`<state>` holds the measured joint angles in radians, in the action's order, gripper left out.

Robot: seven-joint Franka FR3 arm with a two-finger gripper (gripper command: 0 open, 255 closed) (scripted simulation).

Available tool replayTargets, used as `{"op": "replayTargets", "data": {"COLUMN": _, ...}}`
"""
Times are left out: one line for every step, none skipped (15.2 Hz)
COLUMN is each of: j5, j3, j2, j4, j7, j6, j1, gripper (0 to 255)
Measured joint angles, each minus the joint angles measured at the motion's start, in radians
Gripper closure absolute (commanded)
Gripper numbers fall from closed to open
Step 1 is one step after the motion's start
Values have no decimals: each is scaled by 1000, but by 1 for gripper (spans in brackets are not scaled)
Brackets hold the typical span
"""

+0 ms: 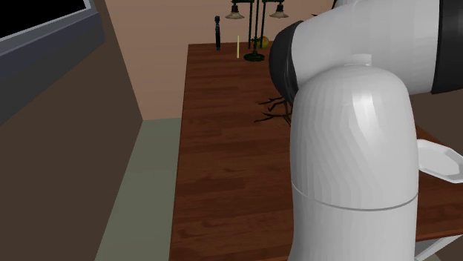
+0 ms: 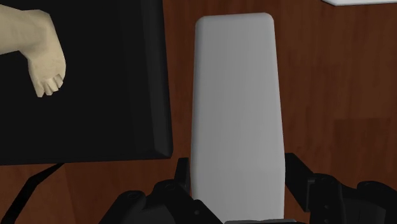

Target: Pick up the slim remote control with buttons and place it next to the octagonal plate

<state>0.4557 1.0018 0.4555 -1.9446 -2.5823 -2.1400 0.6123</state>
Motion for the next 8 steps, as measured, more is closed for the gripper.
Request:
{"op": "replayTargets", "data": {"j5": 0, "j3": 0, "j2": 0, "j4": 0, "j7": 0, "j6": 0, "j1": 0, "gripper": 255}}
{"op": "replayTargets", "data": {"j5": 0, "j3": 0, "j2": 0, "j4": 0, "j7": 0, "j6": 0, "j1": 0, "gripper": 255}}
{"op": "replayTargets", "data": {"j5": 0, "j3": 0, "j2": 0, "j4": -1, "j7": 0, "j6": -1, "j1": 0, "gripper": 0}}
{"op": "replayTargets", "data": {"j5": 0, "j3": 0, "j2": 0, "j4": -1, "j7": 0, "j6": -1, "j1": 0, "gripper": 0}}
{"op": "replayTargets", "data": {"j5": 0, "j3": 0, "j2": 0, "j4": 0, "j7": 0, "j6": -1, "j1": 0, "gripper": 0}}
{"op": "replayTargets", "data": {"j5": 0, "j3": -1, "j2": 0, "j4": 0, "j7": -1, "j6": 0, "j1": 1, "gripper": 0}}
{"op": "replayTargets", "data": {"j5": 0, "j3": -1, "j2": 1, "j4": 0, "j7": -1, "j6": 0, "j1": 1, "gripper": 0}}
{"op": "replayTargets", "data": {"j5": 1, "j3": -1, "j2": 1, "j4": 1, "j7": -1, "j6": 0, "j1": 2, "gripper": 0}}
